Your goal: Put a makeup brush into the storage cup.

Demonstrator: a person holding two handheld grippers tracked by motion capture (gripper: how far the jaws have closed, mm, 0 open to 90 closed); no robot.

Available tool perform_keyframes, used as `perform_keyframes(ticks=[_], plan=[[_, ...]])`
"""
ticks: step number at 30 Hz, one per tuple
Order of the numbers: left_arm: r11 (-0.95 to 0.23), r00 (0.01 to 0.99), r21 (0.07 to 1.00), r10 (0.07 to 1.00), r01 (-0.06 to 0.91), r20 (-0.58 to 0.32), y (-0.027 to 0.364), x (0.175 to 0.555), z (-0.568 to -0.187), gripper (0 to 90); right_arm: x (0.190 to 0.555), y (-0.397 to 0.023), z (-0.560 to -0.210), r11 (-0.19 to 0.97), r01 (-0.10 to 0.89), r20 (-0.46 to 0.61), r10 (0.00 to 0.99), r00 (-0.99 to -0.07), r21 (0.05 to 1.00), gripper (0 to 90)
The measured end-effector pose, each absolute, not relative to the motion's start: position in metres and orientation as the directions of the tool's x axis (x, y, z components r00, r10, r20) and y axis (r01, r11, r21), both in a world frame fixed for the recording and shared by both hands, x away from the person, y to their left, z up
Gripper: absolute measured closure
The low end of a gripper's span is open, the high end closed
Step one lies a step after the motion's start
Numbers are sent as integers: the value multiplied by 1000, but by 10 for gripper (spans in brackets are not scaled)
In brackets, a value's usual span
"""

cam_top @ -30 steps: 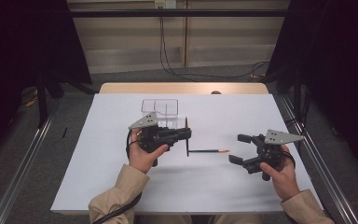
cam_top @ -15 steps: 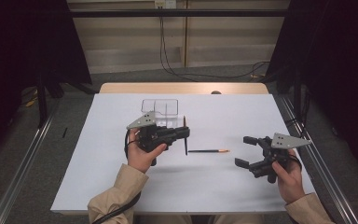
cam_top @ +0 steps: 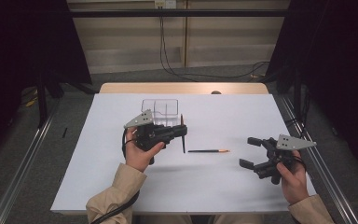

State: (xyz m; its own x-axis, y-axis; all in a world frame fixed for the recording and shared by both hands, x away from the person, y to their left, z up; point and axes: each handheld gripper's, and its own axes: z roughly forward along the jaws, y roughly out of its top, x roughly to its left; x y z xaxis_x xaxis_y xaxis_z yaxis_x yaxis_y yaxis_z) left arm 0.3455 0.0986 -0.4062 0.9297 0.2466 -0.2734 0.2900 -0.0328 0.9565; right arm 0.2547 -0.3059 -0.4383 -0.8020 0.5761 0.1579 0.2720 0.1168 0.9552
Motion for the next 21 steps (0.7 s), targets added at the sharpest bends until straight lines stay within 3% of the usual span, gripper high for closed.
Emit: perform_keyframes(ticks=[21], plan=[[-33,918,959,302,281,-259,105,359,-398,831,255,-309,-439,126,283,161,579,-799,951,49]])
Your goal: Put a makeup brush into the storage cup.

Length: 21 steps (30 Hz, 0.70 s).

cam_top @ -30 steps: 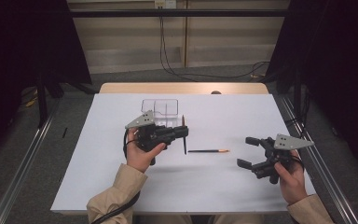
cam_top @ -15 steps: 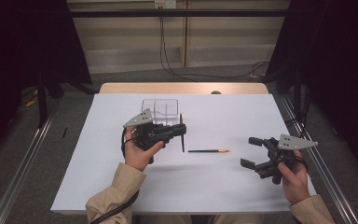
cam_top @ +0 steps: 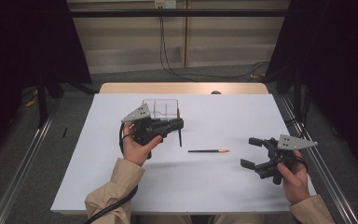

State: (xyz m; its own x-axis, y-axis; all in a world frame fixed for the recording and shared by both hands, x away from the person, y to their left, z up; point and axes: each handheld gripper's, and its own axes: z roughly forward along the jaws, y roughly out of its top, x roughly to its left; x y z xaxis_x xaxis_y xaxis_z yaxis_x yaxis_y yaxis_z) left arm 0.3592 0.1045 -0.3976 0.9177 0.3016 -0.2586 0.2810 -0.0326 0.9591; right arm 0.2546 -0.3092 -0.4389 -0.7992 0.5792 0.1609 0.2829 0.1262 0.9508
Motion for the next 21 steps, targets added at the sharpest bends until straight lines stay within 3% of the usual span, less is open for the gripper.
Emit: perform_keyframes(ticks=[21], plan=[[-46,904,962,355,269,-236,107,381,-382,831,254,-310,-438,118,278,162,575,-802,953,49]])
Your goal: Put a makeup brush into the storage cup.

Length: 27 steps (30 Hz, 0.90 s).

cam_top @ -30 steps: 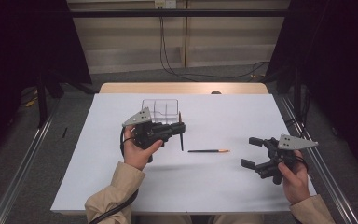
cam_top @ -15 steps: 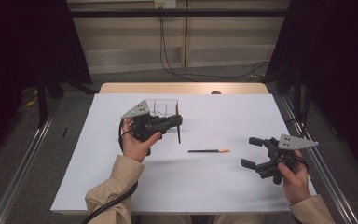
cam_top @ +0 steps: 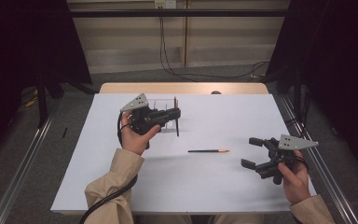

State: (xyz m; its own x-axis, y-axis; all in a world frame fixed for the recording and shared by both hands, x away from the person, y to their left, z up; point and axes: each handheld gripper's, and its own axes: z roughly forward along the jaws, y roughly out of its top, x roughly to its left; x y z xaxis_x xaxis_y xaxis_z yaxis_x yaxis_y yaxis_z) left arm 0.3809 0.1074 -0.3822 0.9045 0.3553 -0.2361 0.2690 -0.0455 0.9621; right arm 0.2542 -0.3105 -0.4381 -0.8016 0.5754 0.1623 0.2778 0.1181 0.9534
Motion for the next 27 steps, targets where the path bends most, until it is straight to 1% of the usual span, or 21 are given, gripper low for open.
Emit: perform_keyframes(ticks=[10,15,27], plan=[[-48,900,966,379,253,-216,105,392,-373,831,254,-312,-438,116,279,165,574,-802,953,52],[-24,895,968,386,252,-223,104,397,-369,831,254,-311,-437,116,275,161,575,-802,954,52],[-45,884,970,423,237,-196,106,409,-361,830,254,-311,-438,124,274,158,569,-807,954,52]])
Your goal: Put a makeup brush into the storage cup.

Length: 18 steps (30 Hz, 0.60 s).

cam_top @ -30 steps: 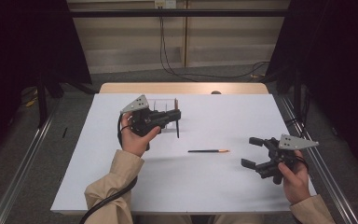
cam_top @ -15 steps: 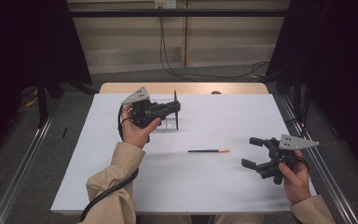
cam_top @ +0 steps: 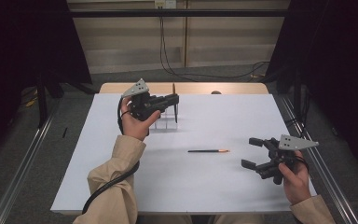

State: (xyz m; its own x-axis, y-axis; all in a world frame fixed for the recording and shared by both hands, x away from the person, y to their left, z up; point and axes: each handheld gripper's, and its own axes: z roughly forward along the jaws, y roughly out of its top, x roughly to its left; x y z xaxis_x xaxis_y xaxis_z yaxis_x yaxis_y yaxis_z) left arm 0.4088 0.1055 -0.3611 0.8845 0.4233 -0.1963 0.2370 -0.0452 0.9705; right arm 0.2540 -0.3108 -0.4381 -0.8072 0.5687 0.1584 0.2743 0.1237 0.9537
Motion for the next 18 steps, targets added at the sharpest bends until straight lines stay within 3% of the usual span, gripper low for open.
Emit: perform_keyframes(ticks=[18], plan=[[-37,866,973,463,229,-186,105,425,-351,830,254,-312,-436,109,270,162,570,-806,957,52]])
